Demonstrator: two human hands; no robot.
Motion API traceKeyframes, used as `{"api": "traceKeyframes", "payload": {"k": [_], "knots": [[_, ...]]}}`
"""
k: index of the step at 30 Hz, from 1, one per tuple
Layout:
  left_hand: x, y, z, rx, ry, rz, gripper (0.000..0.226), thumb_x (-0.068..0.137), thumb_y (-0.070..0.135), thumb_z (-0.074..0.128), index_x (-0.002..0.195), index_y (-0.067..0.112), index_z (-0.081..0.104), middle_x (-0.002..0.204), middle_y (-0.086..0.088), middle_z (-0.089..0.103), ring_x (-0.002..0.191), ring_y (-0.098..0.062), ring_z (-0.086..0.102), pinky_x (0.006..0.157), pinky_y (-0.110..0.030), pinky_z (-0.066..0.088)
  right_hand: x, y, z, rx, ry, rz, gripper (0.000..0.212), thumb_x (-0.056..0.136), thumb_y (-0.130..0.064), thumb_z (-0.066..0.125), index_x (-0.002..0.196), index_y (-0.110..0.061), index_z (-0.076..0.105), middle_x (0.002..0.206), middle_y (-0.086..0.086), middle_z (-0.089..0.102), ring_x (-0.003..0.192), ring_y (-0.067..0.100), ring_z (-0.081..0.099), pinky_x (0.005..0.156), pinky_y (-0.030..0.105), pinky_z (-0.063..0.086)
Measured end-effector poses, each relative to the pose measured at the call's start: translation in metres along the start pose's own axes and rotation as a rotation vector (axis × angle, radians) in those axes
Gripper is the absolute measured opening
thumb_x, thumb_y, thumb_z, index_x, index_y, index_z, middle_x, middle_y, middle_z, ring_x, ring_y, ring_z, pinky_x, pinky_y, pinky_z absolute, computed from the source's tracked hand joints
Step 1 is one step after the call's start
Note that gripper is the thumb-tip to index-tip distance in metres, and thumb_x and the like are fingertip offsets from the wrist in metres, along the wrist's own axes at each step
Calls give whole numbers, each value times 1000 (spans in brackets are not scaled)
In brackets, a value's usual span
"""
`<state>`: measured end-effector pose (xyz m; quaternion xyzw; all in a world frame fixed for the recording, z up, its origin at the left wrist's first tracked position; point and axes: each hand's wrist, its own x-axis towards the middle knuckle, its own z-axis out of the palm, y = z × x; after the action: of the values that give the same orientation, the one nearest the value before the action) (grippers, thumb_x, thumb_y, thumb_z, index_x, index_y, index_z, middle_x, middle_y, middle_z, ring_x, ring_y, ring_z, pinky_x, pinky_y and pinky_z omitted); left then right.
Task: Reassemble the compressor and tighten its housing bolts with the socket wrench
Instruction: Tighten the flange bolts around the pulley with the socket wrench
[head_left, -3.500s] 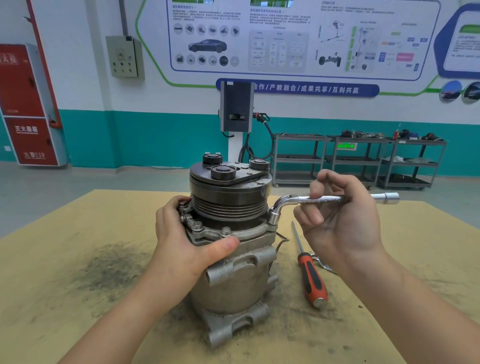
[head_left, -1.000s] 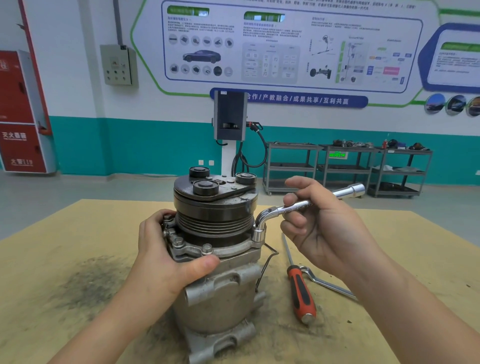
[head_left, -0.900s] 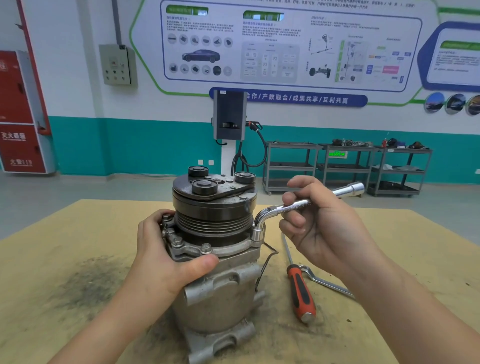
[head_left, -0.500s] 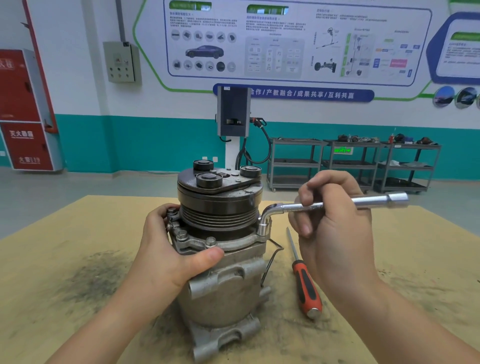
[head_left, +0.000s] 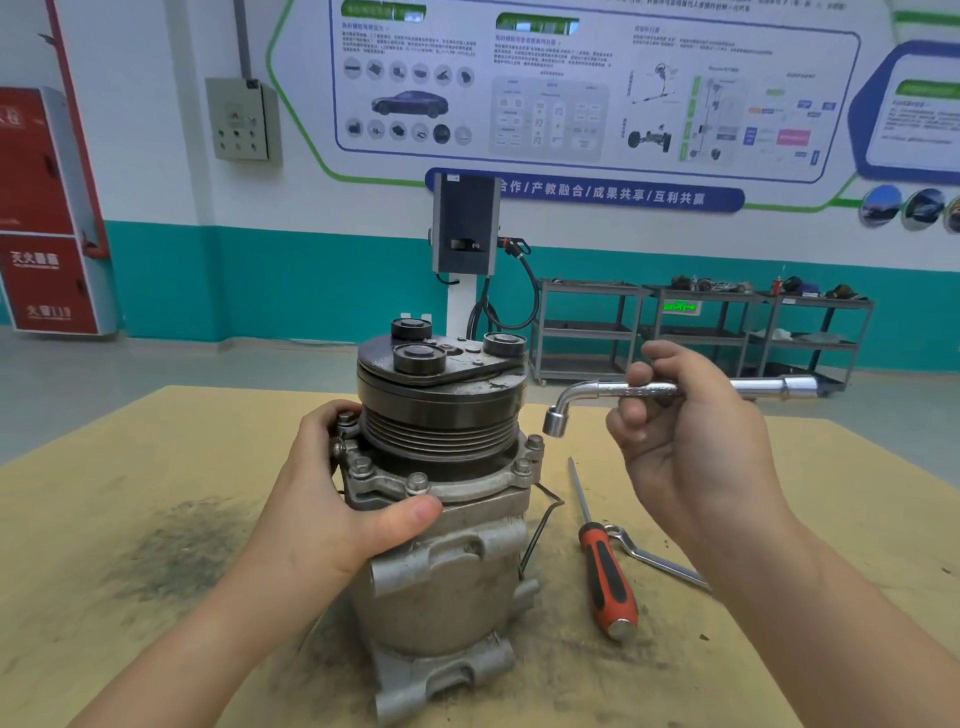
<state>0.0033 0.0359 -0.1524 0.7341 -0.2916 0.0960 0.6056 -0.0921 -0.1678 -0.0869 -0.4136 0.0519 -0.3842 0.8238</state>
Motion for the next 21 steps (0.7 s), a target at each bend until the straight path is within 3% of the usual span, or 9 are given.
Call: {"api": "traceKeyframes", "payload": {"k": [5, 9, 14, 16, 21], "knots": [[4, 1, -7, -8, -54, -15, 79, 34, 61, 72, 106, 54, 43, 107, 32, 60, 101, 17, 57, 82, -12, 42, -3, 6, 1, -34, -63, 34, 18, 91, 3, 42, 87, -8, 56, 56, 1, 57, 42, 12, 43, 40, 21, 36], [3, 3, -9, -33, -111, -30, 75, 41, 51, 77, 108, 55, 42, 100, 38, 63, 93, 20, 59, 74, -6, 45, -2, 1, 3, -44, -103, 82, 17, 91, 2, 42, 84, -7, 55, 56, 3, 57, 40, 12, 43, 38, 19, 35], [1, 5, -6, -122, -134, -52, 62, 56, 32, 72, 108, 48, 42, 96, 35, 65, 88, 21, 60, 68, 1, 43, 1, -2, 2, 15, -147, 189, 22, 91, 2, 36, 81, -8, 52, 57, 4, 51, 37, 12, 38, 36, 19, 32], [1, 5, -6, -139, -126, -54, 63, 55, 30, 72, 108, 46, 43, 105, 24, 64, 89, 18, 61, 69, -3, 46, 2, -2, 0, 48, -158, 228, 23, 91, 3, 35, 80, -8, 52, 58, 5, 50, 38, 12, 38, 36, 19, 31], [2, 4, -5, -181, -108, -11, 74, 42, 39, 79, 108, 42, 46, 107, 19, 63, 86, 14, 63, 63, -5, 48, -1, 1, 2, -55, -231, 52, 34, 90, 5, 34, 70, -11, 56, 57, 5, 52, 37, 15, 40, 37, 21, 33]]}}
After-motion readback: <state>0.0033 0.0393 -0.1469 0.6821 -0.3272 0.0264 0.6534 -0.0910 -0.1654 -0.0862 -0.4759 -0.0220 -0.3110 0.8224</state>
